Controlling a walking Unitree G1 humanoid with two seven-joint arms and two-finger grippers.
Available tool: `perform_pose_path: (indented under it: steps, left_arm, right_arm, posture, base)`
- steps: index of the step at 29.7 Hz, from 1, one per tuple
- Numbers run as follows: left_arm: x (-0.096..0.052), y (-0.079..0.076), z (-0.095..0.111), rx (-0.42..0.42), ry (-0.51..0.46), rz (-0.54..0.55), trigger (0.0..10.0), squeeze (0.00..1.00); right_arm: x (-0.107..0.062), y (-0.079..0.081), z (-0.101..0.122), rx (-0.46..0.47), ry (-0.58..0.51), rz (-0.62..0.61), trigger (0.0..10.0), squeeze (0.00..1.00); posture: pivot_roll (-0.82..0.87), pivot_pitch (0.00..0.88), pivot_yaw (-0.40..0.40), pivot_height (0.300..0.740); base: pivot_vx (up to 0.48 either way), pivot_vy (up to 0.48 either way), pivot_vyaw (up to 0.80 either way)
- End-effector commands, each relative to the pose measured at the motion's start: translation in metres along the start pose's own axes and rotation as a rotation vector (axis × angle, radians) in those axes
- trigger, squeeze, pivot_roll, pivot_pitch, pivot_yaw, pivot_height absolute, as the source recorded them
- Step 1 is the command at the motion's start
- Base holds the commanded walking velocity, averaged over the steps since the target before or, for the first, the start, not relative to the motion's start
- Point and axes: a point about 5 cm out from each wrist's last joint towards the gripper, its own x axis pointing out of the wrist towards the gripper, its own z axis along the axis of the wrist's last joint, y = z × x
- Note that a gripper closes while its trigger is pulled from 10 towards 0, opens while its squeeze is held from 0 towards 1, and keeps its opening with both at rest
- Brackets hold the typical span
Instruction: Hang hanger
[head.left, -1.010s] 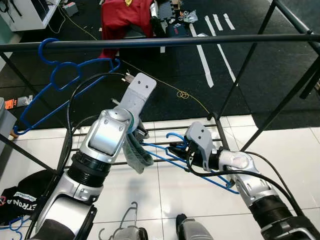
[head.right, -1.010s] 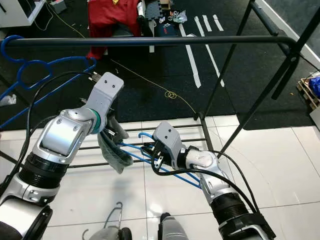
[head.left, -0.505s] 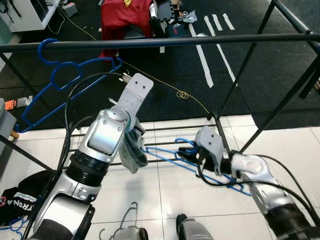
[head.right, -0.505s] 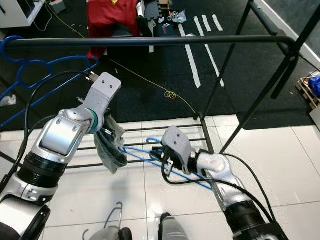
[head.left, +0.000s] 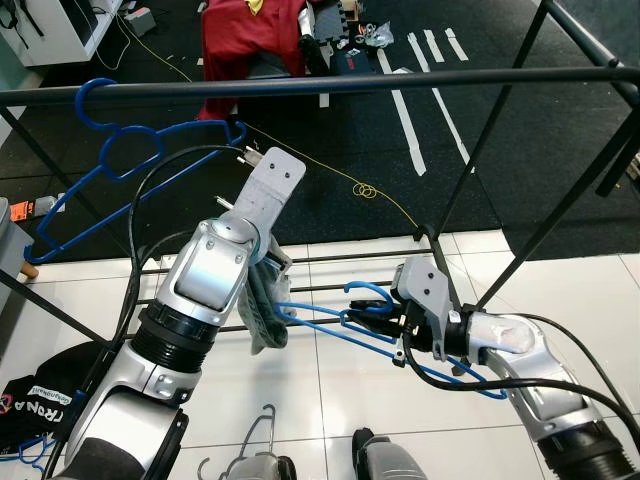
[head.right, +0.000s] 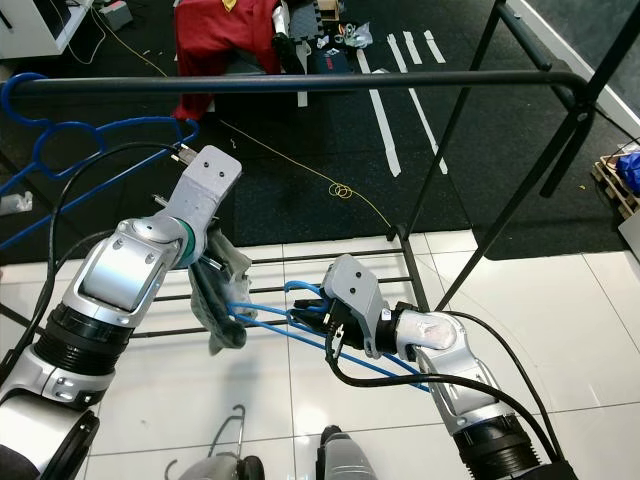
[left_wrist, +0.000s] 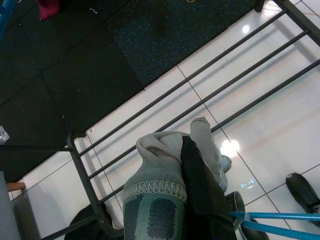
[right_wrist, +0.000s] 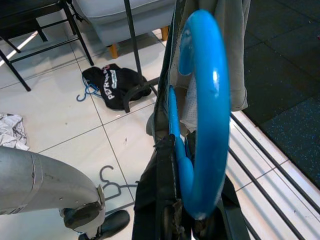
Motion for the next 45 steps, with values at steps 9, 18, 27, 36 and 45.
perform_pose_path:
  steps: [9,18,27,36,45]
  left_arm:
    - [0.007,0.005,-0.013,0.018,0.047,0.031,10.0,0.0]
    - [0.011,0.018,-0.017,0.021,0.049,0.053,10.0,0.0]
    - [0.011,0.017,-0.017,0.026,0.049,0.042,10.0,0.0]
    - [0.011,0.013,-0.015,0.032,0.039,0.025,10.0,0.0]
    - [0.009,0.01,-0.012,0.033,0.032,0.015,10.0,0.0]
  right_arm:
    - [-0.011,0.004,-0.002,0.013,0.037,0.01,10.0,0.0]
    - [-0.021,0.008,-0.01,0.027,0.099,0.008,10.0,0.0]
    - [-0.021,0.005,-0.009,0.023,0.099,-0.011,10.0,0.0]
    - [-0.022,-0.005,-0.006,-0.018,0.087,-0.085,10.0,0.0]
    - [-0.019,-0.008,-0.006,-0.024,0.084,-0.098,10.0,0.0]
  posture:
    - [-0.06,0.116,0.121,0.74]
    - [-0.07,0.119,0.123,0.74]
    - [-0.07,0.117,0.123,0.74]
    - [-0.07,0.116,0.123,0.74]
    - [-0.07,0.116,0.121,0.74]
  base:
    - [0.0,0.0,0.0]
    - [0.0,0.0,0.0]
    - [0.0,0.0,0.0]
    - [0.0,0.0,0.0]
    - [0.0,0.0,0.0]
